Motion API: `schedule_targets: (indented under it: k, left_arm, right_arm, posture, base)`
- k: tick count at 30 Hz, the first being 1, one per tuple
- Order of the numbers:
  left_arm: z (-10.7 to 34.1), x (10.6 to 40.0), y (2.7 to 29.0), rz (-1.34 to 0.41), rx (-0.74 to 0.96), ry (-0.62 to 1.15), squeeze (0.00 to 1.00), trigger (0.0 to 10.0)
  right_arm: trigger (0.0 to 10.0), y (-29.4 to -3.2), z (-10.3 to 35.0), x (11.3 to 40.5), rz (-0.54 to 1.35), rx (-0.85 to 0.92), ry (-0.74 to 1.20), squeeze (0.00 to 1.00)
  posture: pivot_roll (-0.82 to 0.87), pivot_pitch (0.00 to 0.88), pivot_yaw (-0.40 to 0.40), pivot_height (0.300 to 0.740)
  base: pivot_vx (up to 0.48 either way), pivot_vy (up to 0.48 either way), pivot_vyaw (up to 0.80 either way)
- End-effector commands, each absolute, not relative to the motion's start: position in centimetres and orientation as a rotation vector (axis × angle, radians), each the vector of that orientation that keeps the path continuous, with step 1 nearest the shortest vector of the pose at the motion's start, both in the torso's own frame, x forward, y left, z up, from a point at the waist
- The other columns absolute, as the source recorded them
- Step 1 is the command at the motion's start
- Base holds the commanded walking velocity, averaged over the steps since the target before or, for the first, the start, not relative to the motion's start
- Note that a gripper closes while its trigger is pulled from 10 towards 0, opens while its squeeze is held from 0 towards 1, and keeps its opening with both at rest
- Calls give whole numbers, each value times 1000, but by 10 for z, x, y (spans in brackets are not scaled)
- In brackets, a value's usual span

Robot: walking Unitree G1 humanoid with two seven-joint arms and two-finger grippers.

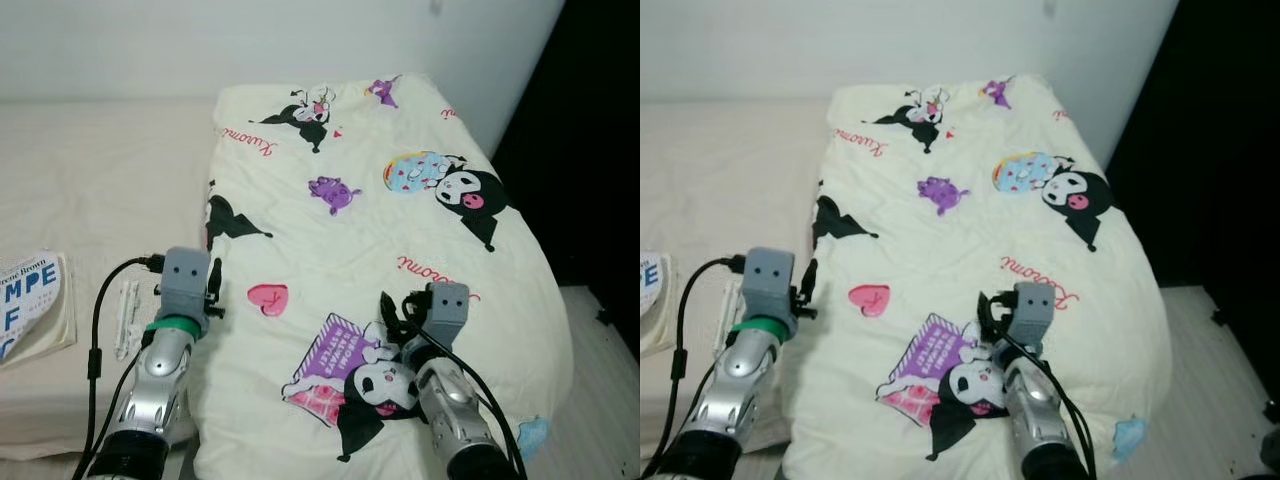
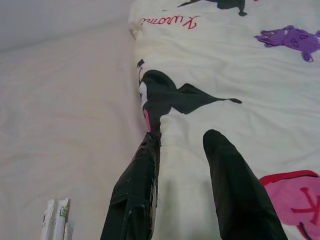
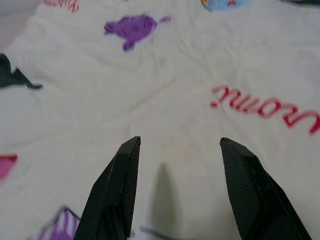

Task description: Clean up the room

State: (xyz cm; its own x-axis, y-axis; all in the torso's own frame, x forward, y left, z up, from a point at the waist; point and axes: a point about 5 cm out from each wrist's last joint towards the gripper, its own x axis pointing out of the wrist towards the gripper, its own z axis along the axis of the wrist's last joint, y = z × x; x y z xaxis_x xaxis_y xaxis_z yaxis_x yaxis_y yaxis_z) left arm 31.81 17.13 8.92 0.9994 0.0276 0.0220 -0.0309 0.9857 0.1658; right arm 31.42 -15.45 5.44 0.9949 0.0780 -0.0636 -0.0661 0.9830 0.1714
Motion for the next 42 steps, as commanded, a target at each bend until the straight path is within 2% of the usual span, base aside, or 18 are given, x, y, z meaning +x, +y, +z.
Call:
schedule_targets:
  k: [1,7,22,33,42]
  left_arm:
    - [84,315,171,23,179,-11,0,10000]
    - [82,310,167,3,199,-29,0,10000]
    - [80,308,171,-6,218,-21,0,10000]
    - [79,311,187,111,141,4,0,10000]
    - [77,310,183,121,126,6,0,10000]
  right_arm:
    - [10000,-152,51,313,69,174,76,0]
    - [10000,-145,52,314,81,171,69,0]
    - [10000,-147,49,313,33,186,75,0]
    - [10000,-149,30,308,62,141,214,0]
    - [10000,-138,34,314,124,162,224,0]
  posture:
    - [21,0,84,641]
    - [25,0,88,676]
    - [24,0,96,740]
    - [36,0,83,740]
    - [54,0,72,740]
  base:
    - [0,0,0]
    - [0,0,0]
    - [0,0,0]
    - [0,0,0]
    - [0,0,0]
